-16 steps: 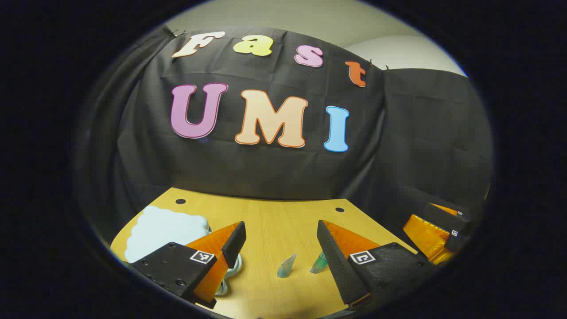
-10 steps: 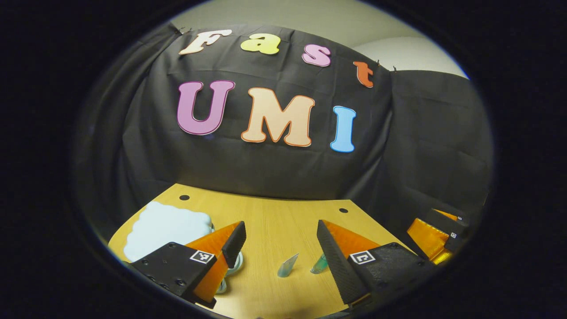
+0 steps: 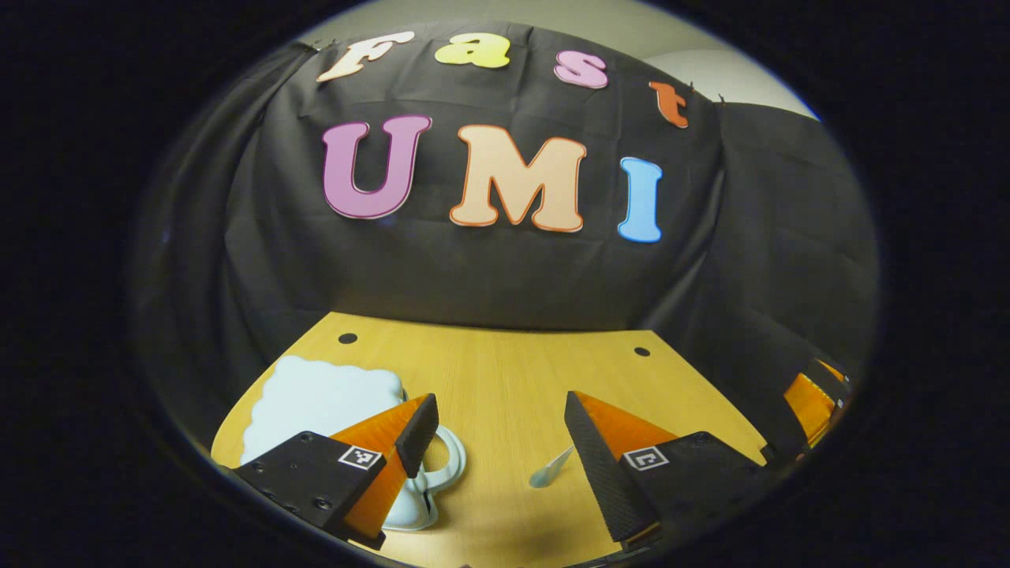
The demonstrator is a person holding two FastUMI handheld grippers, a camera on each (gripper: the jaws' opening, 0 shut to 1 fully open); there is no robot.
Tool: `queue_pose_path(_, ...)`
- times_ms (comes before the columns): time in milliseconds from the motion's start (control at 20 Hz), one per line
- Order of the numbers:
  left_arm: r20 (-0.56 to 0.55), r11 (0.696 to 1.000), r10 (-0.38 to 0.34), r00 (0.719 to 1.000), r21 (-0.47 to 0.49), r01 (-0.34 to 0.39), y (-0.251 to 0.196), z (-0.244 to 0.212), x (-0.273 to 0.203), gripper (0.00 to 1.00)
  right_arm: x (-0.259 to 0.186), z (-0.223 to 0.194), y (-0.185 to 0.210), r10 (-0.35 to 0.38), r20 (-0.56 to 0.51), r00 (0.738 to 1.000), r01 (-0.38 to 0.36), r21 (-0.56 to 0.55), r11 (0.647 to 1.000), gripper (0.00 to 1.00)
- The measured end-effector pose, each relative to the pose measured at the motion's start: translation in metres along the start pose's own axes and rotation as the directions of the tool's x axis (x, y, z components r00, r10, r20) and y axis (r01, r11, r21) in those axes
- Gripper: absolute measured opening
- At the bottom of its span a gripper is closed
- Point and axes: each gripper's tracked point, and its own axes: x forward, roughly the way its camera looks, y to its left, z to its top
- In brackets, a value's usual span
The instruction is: First open the suitcase, pack the skin care products into it, and then close the suitcase.
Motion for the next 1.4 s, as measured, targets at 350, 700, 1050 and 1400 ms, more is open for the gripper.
queue_pose_path(350,-0.324,0.999,0.037,0.945,-0.001,-0.039,0.031,-0.048,0.053,0.95,0.003,-0.020,-0.009,-0.001,-0.058,0.998,0.003,0.021,1.000,0.99)
queue_pose_path(700,-0.596,0.990,0.105,0.796,-0.012,-0.139,0.060,-0.102,0.085,0.89,0.001,-0.035,-0.028,-0.033,-0.094,0.995,0.036,0.036,0.999,0.98)
queue_pose_path(1050,-0.774,0.978,0.121,0.621,-0.014,-0.209,0.069,-0.147,0.105,0.71,-0.001,-0.041,-0.045,-0.064,-0.117,0.991,0.071,0.058,0.996,0.97)
queue_pose_path(1400,-0.836,0.963,0.178,0.519,0.039,-0.267,0.087,-0.172,0.117,0.52,-0.007,-0.048,-0.060,-0.101,-0.135,0.986,0.110,0.057,0.992,0.97)
